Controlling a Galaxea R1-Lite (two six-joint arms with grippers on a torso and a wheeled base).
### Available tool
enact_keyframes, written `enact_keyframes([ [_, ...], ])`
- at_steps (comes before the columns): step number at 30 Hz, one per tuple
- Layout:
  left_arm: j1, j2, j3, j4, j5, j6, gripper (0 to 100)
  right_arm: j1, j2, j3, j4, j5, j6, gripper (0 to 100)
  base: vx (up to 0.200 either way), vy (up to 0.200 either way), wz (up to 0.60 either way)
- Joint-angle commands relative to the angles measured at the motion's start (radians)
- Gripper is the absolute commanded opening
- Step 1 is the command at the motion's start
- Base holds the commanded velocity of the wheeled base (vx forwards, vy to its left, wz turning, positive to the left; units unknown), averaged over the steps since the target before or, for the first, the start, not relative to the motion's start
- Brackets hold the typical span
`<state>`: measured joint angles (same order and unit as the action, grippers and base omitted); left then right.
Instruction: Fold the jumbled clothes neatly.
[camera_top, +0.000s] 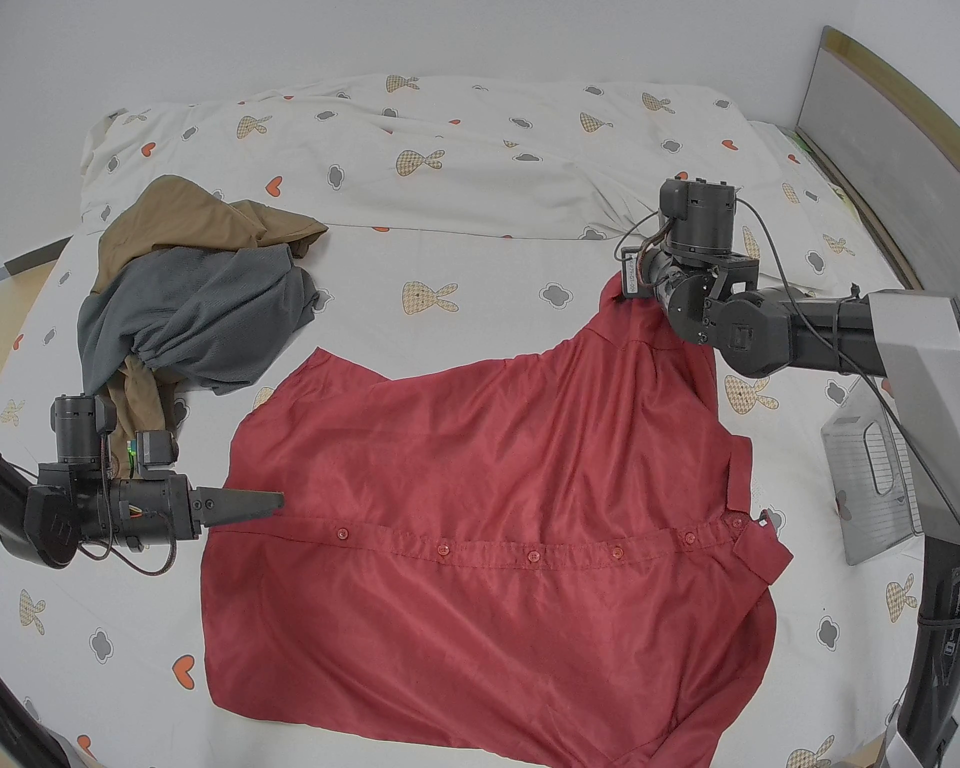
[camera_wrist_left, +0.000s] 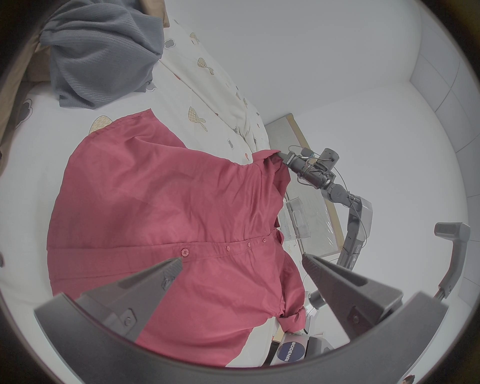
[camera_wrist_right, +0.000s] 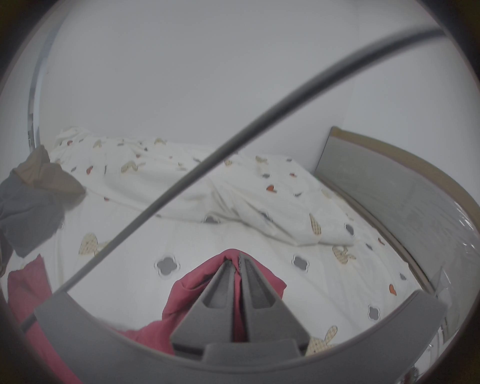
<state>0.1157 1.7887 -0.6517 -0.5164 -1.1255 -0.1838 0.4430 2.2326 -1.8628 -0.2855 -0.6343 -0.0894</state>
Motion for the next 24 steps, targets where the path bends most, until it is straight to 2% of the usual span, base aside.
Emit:
enact_keyframes([
  [1, -0.001, 0.001, 0.0, -0.001, 0.0, 0.0, 100, 0.013, 0.024, 0.056, -0.161, -0.025, -0.093, 0, 0.0, 0.0, 0.0],
  [5, -0.001, 0.003, 0.0, -0.001, 0.0, 0.0, 100, 0.003, 0.044, 0.096, -0.178, -0.025, -0.102, 0, 0.0, 0.0, 0.0],
  [6, -0.001, 0.003, 0.0, -0.001, 0.0, 0.0, 100, 0.002, 0.05, 0.105, -0.178, -0.025, -0.105, 100, 0.0, 0.0, 0.0],
  [14, -0.001, 0.008, 0.0, -0.001, 0.0, 0.0, 100, 0.01, 0.035, 0.108, -0.182, -0.022, -0.087, 100, 0.0, 0.0, 0.0],
  [19, -0.001, 0.008, 0.001, -0.001, 0.0, 0.0, 100, 0.057, -0.136, 0.126, -0.149, -0.024, 0.036, 100, 0.0, 0.0, 0.0],
  [20, -0.001, 0.008, 0.001, -0.001, 0.0, 0.0, 100, 0.057, -0.136, 0.126, -0.149, -0.024, 0.036, 100, 0.0, 0.0, 0.0],
  [23, -0.008, 0.005, 0.006, -0.001, 0.0, 0.0, 100, 0.057, -0.3, 0.192, 0.0, -0.005, 0.149, 100, 0.0, 0.0, 0.0],
  [24, -0.008, 0.005, 0.006, -0.001, 0.0, 0.0, 100, 0.057, -0.3, 0.192, 0.0, -0.005, 0.149, 100, 0.0, 0.0, 0.0],
])
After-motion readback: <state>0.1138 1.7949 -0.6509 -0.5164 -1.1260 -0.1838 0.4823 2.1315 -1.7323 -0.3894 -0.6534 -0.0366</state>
